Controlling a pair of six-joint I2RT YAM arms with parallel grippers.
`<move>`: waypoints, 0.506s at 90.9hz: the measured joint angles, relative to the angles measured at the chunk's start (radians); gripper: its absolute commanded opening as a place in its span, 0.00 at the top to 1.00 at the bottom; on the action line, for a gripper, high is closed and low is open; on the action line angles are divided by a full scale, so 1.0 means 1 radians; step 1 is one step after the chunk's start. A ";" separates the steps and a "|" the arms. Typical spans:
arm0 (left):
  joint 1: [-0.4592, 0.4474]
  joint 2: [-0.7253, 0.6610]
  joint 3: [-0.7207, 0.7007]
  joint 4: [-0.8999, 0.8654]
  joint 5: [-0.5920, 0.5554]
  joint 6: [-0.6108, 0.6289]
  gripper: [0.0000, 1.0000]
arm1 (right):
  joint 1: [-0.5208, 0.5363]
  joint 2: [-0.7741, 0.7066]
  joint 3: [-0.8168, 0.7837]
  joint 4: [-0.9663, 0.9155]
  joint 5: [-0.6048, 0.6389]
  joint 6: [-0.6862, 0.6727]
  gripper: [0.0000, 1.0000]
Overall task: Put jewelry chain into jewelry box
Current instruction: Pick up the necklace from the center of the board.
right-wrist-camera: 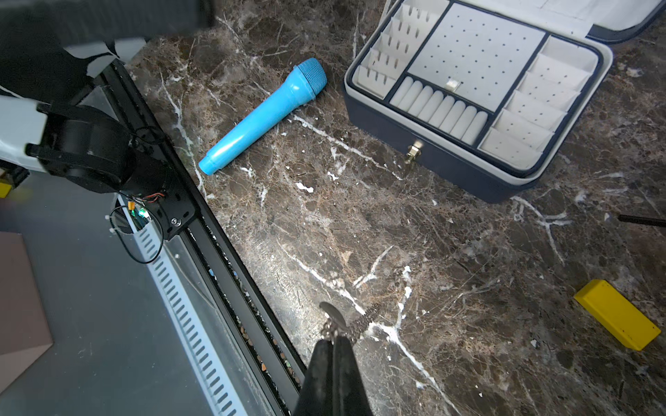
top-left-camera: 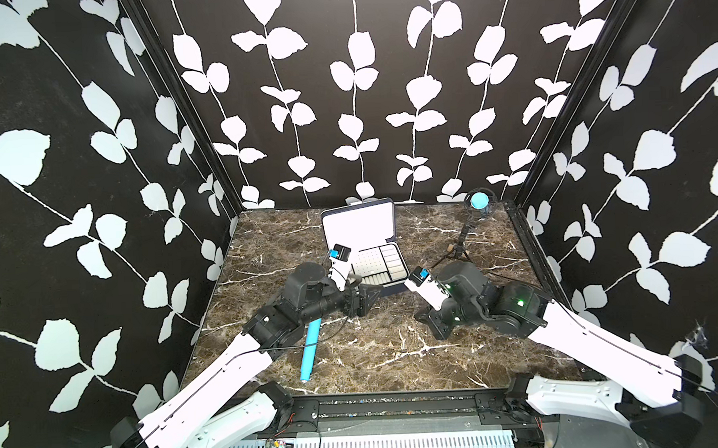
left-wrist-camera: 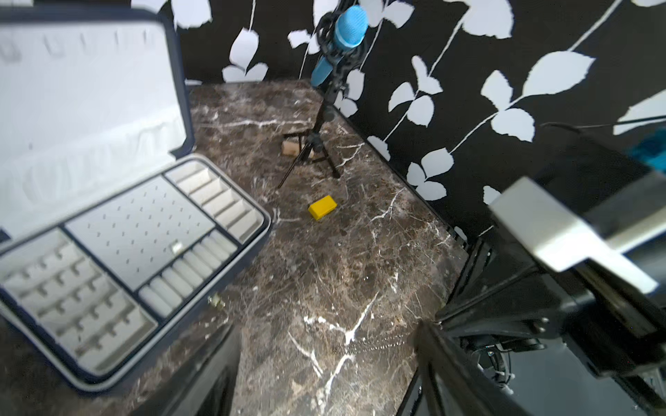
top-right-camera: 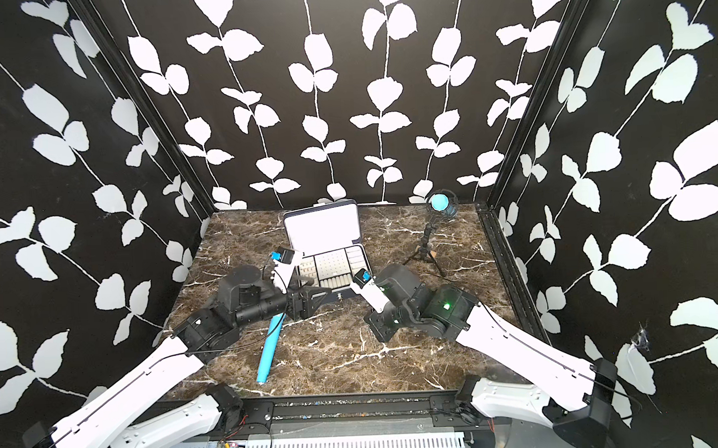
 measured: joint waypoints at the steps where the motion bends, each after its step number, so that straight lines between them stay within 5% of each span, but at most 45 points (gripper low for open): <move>1: 0.000 -0.001 0.000 0.005 0.001 0.013 0.25 | -0.001 -0.002 0.000 0.000 -0.001 0.000 1.00; 17: -0.006 -0.029 -0.093 0.157 0.052 0.243 0.45 | -0.019 -0.033 0.000 -0.001 -0.020 0.002 1.00; 46: -0.224 0.044 -0.219 0.299 0.003 0.620 0.46 | -0.034 -0.052 -0.004 0.014 -0.064 0.005 1.00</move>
